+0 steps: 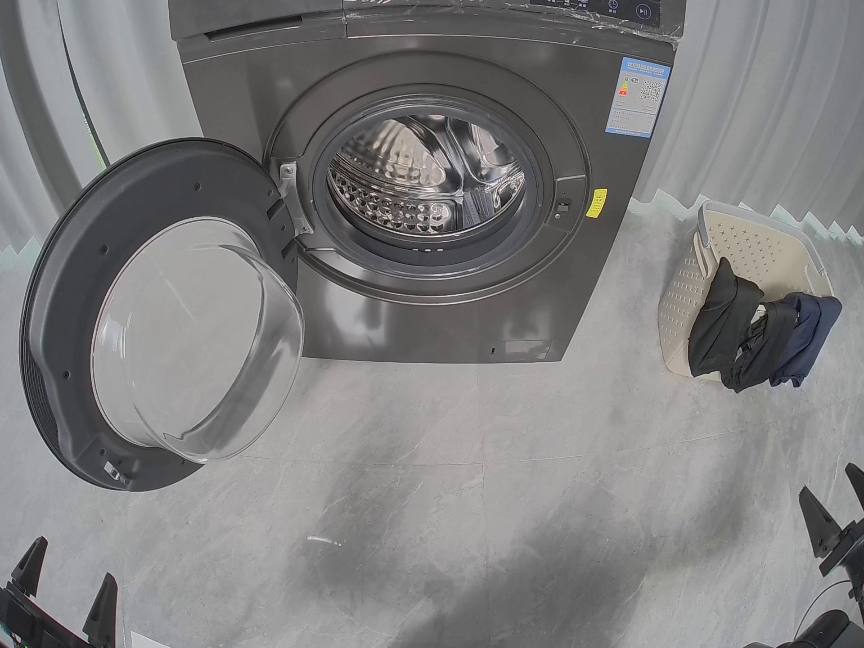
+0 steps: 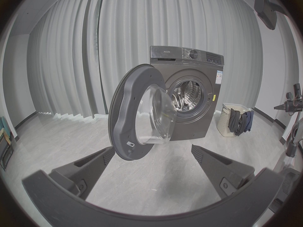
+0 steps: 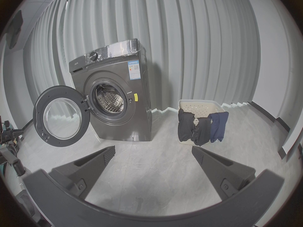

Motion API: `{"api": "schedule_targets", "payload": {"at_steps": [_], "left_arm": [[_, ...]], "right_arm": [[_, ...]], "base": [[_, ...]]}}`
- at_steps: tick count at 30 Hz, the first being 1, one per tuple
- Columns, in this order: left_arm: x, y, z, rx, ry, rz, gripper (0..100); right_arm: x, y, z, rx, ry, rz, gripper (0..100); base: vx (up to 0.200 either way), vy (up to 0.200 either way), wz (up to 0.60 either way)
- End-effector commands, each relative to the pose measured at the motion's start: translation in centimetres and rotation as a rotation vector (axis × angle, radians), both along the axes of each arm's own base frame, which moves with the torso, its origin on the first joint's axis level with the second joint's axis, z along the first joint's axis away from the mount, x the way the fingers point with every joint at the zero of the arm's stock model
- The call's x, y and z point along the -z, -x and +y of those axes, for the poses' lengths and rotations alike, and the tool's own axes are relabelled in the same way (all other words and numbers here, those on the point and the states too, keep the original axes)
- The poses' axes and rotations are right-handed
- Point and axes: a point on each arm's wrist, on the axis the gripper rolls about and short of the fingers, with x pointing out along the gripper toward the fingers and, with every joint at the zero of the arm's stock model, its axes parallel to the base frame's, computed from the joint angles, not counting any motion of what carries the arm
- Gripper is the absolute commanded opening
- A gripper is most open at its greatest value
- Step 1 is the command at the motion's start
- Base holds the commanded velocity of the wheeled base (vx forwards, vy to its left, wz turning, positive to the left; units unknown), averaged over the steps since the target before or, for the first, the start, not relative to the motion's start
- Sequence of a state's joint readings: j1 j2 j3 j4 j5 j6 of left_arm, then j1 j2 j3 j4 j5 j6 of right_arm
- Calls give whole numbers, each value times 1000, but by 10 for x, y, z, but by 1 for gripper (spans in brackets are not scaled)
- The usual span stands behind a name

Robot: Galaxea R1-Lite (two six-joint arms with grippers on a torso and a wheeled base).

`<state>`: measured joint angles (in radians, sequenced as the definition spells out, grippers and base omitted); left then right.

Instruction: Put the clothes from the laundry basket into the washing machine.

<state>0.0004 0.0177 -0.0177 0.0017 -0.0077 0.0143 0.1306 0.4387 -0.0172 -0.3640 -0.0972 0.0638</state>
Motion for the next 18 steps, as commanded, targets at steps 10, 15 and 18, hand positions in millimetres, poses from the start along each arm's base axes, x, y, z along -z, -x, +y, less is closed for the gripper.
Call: {"api": "schedule_targets", "payload": {"at_steps": [10, 15, 18], "left_arm": [[5, 0, 0, -4, -1, 6, 100], [5, 0, 0, -3, -1, 6, 100], [5, 0, 0, -4, -1, 6, 100]], "right_arm": [[34, 37, -4, 35, -7, -52, 100], [34, 37, -4, 33, 5, -48, 100], [35, 39, -3, 94, 37, -63, 100]], "base": [[0, 0, 0], [160, 0, 0], [200, 0, 0]]}}
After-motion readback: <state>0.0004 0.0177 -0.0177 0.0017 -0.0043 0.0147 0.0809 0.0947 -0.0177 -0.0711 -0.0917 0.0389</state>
